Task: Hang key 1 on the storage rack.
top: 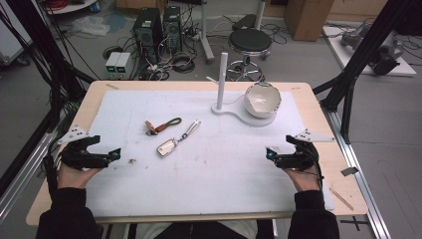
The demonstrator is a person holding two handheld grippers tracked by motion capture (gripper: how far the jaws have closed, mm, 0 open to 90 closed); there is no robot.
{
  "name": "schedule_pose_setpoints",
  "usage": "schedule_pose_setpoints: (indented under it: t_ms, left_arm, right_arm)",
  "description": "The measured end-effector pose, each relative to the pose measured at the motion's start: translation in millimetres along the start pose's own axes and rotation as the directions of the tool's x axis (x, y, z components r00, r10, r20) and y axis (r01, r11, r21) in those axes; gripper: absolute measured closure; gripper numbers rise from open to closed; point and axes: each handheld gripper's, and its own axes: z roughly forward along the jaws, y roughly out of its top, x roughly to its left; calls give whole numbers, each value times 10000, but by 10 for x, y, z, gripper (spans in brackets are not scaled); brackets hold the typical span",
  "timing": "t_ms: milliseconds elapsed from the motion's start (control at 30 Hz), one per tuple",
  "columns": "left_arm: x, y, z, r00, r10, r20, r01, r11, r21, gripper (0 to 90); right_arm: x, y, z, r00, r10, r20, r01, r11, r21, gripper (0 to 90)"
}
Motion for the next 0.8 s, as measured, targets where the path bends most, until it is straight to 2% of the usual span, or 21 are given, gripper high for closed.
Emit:
schedule_pose_setpoints:
  t_ms: [233, 467, 633, 800]
  left_arm:
    - [17, 27, 17, 10000, -78, -5, 78, 10000, 6, 17]
    - [-22, 80, 63, 10000, 31, -39, -31, 10000, 78, 17]
    - [-14, 114, 72, 9999, -83, 97, 85, 9998, -173, 17]
    - [-55, 217, 116, 9997, 128, 201, -125, 9998, -137, 17]
  right_arm:
    - [-1, 5, -28, 10000, 31, 89, -30, 9998, -194, 7]
    - [-8, 11, -37, 9999, 1, 152, 3, 9997, -247, 7]
    - [-8, 10, -43, 9998, -9, 209, 15, 9996, -269, 6]
    - [3, 0, -19, 9996, -176, 239, 181, 9996, -207, 7]
